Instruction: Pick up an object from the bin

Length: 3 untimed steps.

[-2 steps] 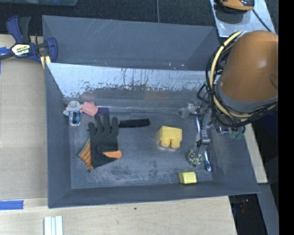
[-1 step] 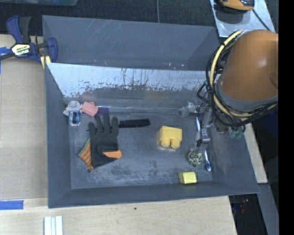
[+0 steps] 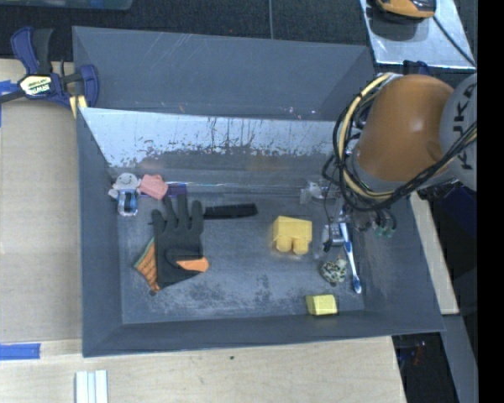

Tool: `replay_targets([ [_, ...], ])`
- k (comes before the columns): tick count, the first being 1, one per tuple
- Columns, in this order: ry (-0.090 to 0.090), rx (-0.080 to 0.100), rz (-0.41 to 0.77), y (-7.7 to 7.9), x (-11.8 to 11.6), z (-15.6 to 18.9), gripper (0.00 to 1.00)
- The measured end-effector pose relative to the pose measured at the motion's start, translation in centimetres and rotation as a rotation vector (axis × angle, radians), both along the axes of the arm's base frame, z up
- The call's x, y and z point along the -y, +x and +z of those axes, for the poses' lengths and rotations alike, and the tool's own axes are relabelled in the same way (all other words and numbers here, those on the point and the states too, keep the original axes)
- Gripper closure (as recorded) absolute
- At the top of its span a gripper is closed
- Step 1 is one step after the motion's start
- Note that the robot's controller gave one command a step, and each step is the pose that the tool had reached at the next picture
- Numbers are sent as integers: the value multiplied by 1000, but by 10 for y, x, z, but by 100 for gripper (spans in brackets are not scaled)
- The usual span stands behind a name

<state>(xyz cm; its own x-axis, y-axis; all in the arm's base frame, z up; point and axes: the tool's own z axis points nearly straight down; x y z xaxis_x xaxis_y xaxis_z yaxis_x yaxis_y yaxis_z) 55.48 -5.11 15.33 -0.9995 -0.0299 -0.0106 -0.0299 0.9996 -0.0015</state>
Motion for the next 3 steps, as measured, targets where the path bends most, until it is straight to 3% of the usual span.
replay_targets([
  [1, 0, 8, -9, 32, 12, 3, 0],
  [2, -1, 2, 44, 30, 6, -17, 0],
  [3, 2, 14, -183, 35, 10, -68, 0],
])
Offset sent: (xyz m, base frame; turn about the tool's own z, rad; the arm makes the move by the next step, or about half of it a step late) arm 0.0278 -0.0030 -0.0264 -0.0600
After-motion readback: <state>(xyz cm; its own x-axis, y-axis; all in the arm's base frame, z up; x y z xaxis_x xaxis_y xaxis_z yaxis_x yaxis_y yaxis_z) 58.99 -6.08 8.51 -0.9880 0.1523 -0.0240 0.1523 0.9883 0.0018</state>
